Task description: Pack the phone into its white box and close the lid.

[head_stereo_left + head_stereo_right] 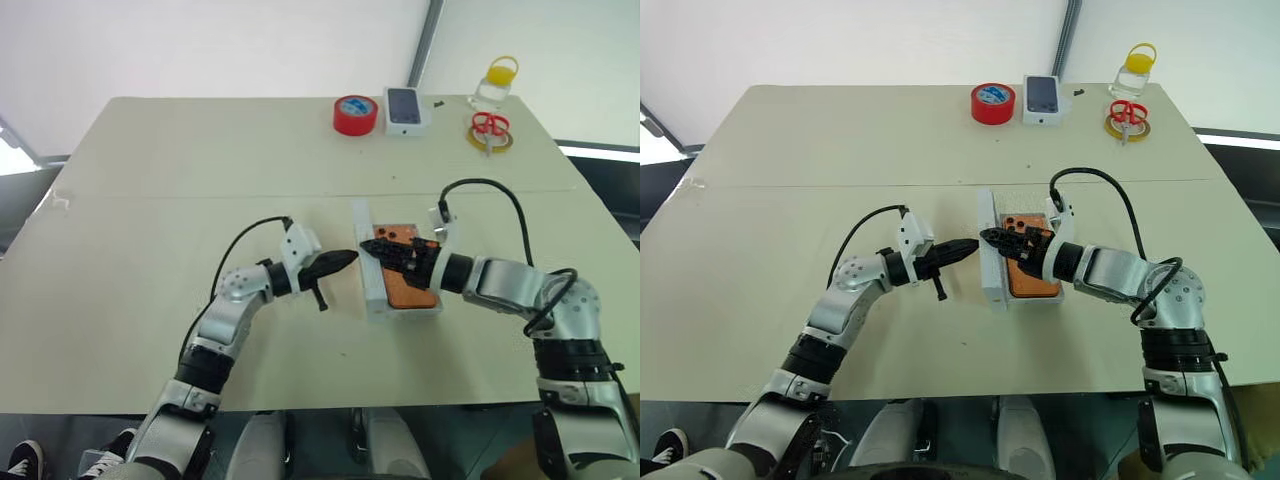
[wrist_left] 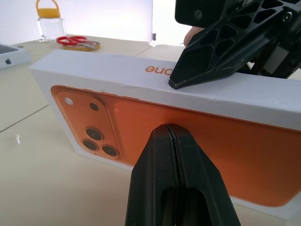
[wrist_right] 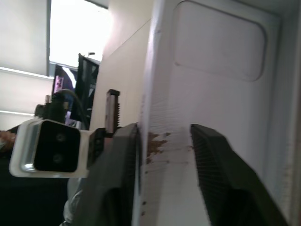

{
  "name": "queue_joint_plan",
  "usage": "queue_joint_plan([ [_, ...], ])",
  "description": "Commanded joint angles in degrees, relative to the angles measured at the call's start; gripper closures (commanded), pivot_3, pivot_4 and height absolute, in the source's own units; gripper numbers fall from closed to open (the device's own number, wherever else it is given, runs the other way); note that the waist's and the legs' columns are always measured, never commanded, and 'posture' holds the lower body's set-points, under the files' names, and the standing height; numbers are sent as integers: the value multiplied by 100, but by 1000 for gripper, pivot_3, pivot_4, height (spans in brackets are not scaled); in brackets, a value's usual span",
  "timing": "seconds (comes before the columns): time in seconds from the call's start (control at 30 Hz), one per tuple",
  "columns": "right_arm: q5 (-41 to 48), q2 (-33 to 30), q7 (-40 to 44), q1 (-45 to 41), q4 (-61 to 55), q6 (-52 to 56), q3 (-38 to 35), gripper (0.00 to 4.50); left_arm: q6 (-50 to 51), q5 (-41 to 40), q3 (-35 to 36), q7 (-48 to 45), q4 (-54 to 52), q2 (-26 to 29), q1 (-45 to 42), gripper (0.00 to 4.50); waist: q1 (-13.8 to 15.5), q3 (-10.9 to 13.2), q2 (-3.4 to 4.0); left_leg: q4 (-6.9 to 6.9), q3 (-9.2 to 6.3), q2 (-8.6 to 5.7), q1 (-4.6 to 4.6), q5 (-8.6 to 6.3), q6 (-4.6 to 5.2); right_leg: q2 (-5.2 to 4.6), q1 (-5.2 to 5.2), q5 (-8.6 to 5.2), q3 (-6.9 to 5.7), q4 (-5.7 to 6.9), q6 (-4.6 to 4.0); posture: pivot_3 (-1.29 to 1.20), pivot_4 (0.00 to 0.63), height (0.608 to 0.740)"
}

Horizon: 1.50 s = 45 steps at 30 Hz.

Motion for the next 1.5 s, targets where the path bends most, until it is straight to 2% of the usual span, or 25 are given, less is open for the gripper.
queue_joint_plan([
  [0.03, -683, -532, 561, -36, -35, -19, -341, 2157, -183, 39, -94, -35, 99, -169, -142, 4500, 38, -1, -1, 1, 0, 0, 0, 0, 0, 0, 0, 0, 0, 0, 0, 0, 150, 739],
  [0.07, -976, -747, 809, -55, -19, -29, -374, 2157, -219, 68, -114, -19, 173, -224, -181, 4500, 54, -1, -3, 3, 0, 0, 0, 0, 0, 0, 2, 0, 0, -1, 0, 0, 150, 739],
  [0.13, -2220, -1383, 1641, -41, -164, -347, -144, 2157, -201, 45, -125, -2, 331, -394, -282, 4500, 66, -2, -1, 8, -1, -2, 0, 0, 0, -2, 5, -2, -1, -4, -4, 0, 150, 739],
  [0.2, -2872, -1662, 2118, -84, -158, -540, -68, 2157, -243, 82, -148, 28, 472, -525, -346, 4500, 56, -1, -3, 9, -1, -4, 0, 0, 0, -3, 10, -11, -3, -12, -16, 0, 150, 739],
  [0.37, -4206, -1740, 2788, -65, -582, -1042, 200, 2157, -237, 131, -97, -45, 471, -472, -296, 4500, 2, -1, 0, 6, 4, 8, 2, -11, 19, 12, 7, -1, -1, -19, 1, 0, 150, 739],
  [0.47, -4711, -1589, 3035, 123, -898, -1303, 223, 3018, -179, 82, -12, -109, 286, -232, -200, 4500, 18, -1, 0, 4, -3, 19, 1, -11, 19, 29, -1, 0, -1, -11, 0, 0, 150, 739],
  [0.57, -5860, -1733, 3330, 389, -1114, -1944, 621, 4428, -67, 16, 62, -166, 58, 65, -82, 4500, 37, -1, 1, 3, -6, 23, 1, -11, 19, 33, -3, -1, -2, -7, -2, 0, 150, 739],
  [0.6, -6254, -1766, 3354, 451, -1109, -2153, 745, 4428, -19, 4, 86, -179, 0, 144, -52, 4500, 39, -1, 1, 3, -4, 23, 1, -11, 19, 32, -3, -7, -1, -7, -11, 0, 150, 739],
  [0.77, -6819, -1561, 3627, 509, -973, -2473, 607, 4428, 110, 34, 85, -193, -108, 364, 62, 4500, 47, -1, 1, 7, 4, 11, -1, -11, 18, 17, -2, -11, 6, -12, -20, 0, 150, 739],
  [0.9, -7348, -1568, 3880, 561, -940, -2755, 657, 4428, -55, 296, -96, 27, 360, 76, -55, 4500, 52, -1, 0, 7, 4, 6, -1, -11, 18, 11, 1, -9, 5, -16, -16, 0, 150, 739],
  [1.03, -7462, -1479, 4095, 698, -1052, -2658, 589, 4428, -422, 599, -212, 214, 1022, -215, -367, 4500, 52, -1, -1, 7, 2, 4, 1, -11, 18, 11, 6, -6, 2, -18, -12, 0, 150, 739],
  [1.3, -7772, -1315, 4191, 849, -1513, -2568, 581, 4428, -853, 690, -109, 300, 1941, -503, -811, 4500, 42, 0, 0, 7, 1, 8, 3, -11, 18, 15, 4, -2, 0, -14, -3, 0, 150, 739],
  [1.5, -8183, -1105, 4010, 672, -1450, -2574, 682, 4428, -1051, 735, -86, 394, 2270, -718, -1138, 4500, 52, 0, -1, 8, 1, 3, 0, -11, 18, 8, 6, -2, 0, -20, -4, 0, 150, 739],
])
